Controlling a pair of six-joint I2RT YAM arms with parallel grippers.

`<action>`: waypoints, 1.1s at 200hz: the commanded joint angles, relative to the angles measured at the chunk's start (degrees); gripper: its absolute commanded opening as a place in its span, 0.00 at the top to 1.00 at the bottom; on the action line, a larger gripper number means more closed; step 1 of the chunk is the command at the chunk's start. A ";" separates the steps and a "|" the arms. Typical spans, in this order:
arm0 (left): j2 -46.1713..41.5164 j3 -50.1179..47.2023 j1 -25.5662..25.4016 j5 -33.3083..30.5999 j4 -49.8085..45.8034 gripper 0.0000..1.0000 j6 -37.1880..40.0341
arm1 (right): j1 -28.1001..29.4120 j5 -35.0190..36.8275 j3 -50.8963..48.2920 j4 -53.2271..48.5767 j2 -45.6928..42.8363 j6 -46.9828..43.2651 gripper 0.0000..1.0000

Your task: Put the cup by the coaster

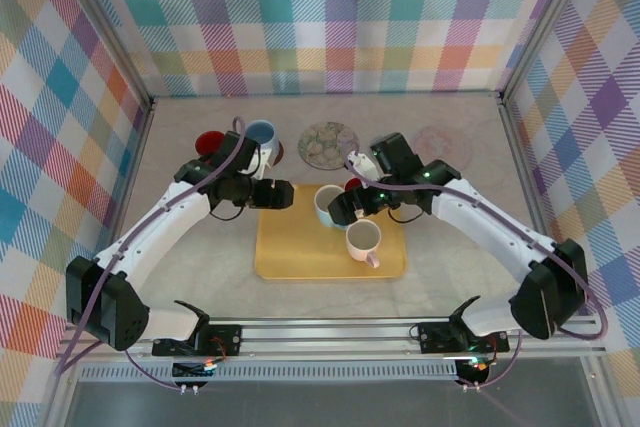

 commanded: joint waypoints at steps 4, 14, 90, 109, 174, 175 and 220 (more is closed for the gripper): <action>0.34 -2.61 -0.45 4.65 4.69 0.29 -3.69 | -0.70 -2.89 2.73 2.31 3.18 3.03 0.03; 0.79 -3.59 -0.59 5.68 5.99 0.34 -4.50 | -0.93 -2.96 3.42 2.55 4.38 3.44 0.03; 9.36 -5.79 -3.07 10.04 11.79 0.70 -6.75 | -2.74 -0.69 6.21 2.93 10.35 5.56 0.04; 11.96 -4.58 -3.09 10.42 10.59 0.76 -5.44 | -2.91 -0.72 6.16 4.14 11.00 5.43 0.04; 19.44 -0.01 -3.18 10.89 9.02 0.91 -5.19 | -3.09 -3.63 8.06 5.12 15.00 6.09 0.04; 19.49 0.07 -3.18 10.94 9.01 0.91 -5.19 | -3.09 -3.73 8.06 5.09 15.05 6.11 0.04; 22.25 2.17 -3.18 12.38 10.89 0.93 -6.63 | -3.09 -5.30 8.19 5.32 15.87 6.83 0.04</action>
